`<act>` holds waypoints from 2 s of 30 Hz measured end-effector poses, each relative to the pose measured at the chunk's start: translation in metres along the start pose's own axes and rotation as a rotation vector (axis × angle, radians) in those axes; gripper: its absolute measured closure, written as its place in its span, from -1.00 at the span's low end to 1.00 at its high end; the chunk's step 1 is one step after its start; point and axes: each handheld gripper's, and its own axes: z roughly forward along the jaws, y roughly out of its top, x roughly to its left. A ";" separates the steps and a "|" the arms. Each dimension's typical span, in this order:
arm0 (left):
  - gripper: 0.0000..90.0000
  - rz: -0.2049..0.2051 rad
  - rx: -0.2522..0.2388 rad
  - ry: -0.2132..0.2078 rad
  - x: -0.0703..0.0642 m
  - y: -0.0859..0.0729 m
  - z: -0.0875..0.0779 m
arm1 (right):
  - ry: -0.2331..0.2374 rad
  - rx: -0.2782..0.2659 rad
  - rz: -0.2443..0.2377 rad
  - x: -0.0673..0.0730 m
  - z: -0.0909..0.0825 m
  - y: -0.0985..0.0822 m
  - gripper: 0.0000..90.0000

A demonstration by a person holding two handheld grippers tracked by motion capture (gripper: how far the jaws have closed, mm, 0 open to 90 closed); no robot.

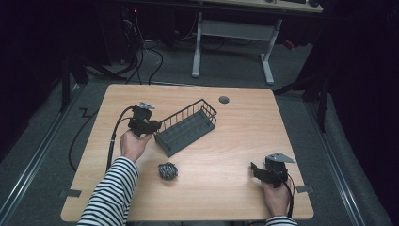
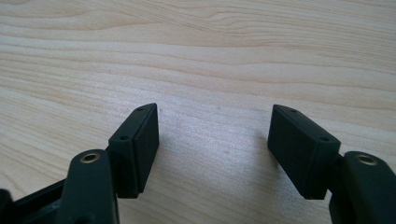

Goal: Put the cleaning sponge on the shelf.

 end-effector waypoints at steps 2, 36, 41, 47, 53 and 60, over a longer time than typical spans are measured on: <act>0.68 -0.006 -0.002 0.000 0.001 -0.001 -0.001 | 0.000 0.000 0.000 0.000 0.000 0.000 -0.24; -0.30 -0.022 -0.176 0.052 0.001 -0.045 -0.085 | 0.001 0.000 -0.001 0.000 0.000 0.000 -0.24; -0.38 -0.017 -0.175 0.014 -0.012 -0.076 -0.095 | 0.001 0.000 0.000 0.000 0.000 0.000 -0.24; -0.46 0.011 -0.153 -0.034 -0.032 -0.104 -0.091 | 0.001 0.000 0.000 0.000 0.000 0.000 -0.25; -0.55 0.062 -0.125 -0.104 -0.060 -0.115 -0.077 | 0.001 0.000 0.000 0.000 0.000 0.000 -0.24; -0.58 0.138 -0.084 -0.108 -0.087 -0.117 -0.054 | 0.002 -0.001 -0.001 0.000 0.000 0.000 -0.24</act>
